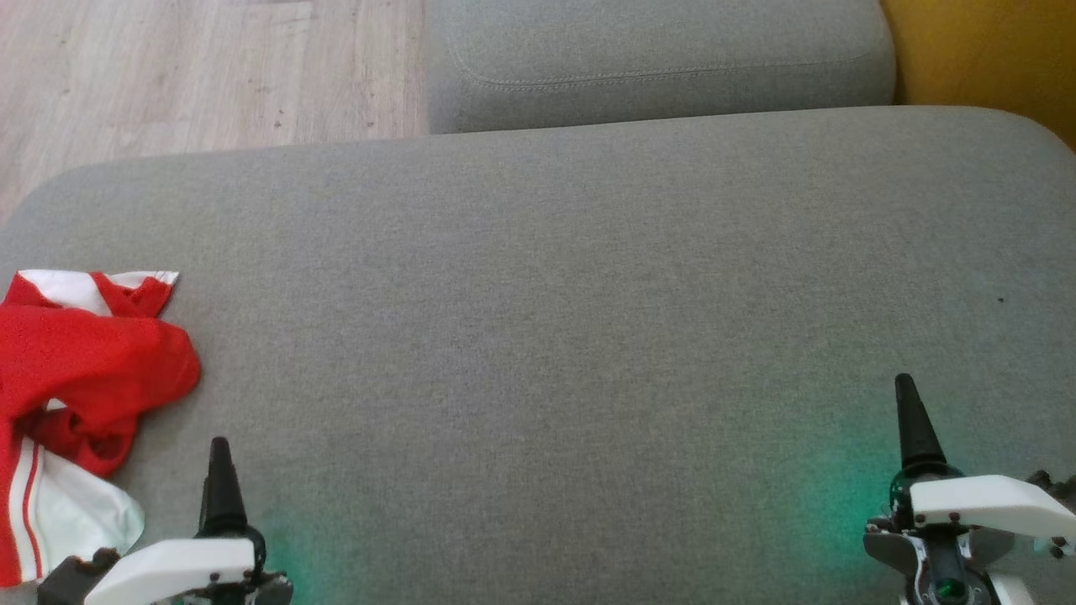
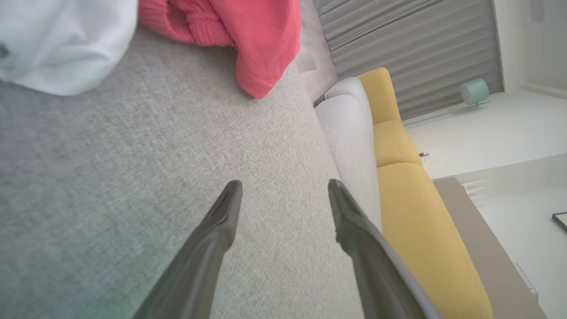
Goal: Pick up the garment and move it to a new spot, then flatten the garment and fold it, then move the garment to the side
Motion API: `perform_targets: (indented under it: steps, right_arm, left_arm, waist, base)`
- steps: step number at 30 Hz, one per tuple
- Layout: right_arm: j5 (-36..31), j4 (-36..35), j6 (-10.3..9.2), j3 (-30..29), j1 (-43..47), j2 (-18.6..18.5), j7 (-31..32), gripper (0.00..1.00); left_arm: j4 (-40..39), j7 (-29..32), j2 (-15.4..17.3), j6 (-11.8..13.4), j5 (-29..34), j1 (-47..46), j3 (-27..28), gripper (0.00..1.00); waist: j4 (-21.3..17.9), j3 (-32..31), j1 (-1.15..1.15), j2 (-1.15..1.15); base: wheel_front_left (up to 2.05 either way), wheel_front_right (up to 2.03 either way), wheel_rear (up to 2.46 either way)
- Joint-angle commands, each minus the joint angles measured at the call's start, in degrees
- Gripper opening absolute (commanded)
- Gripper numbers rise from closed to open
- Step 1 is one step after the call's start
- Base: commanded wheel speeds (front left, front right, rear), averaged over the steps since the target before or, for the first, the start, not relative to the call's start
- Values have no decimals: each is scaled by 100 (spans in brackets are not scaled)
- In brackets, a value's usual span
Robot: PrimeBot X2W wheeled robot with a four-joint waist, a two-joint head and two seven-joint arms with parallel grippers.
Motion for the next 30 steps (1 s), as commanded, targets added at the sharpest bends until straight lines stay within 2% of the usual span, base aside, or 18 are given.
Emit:
perform_targets:
  steps: [1, 30]
  right_arm:
    - [-238, -152, 13, 79, -320, -75, -91, 100]
    - [-2620, 221, 24, 252, -584, -39, -581, 100]
  left_arm:
    - [-164, -69, 80, 28, 248, -278, 7, 100]
    - [-9, -563, 143, 302, 2433, -353, -120, 100]
  waist:
    - [-1, 7, -1, 0]
    - [-53, 82, -1, 0]
  base:
    - [0, 0, 0]
    - [0, 0, 0]
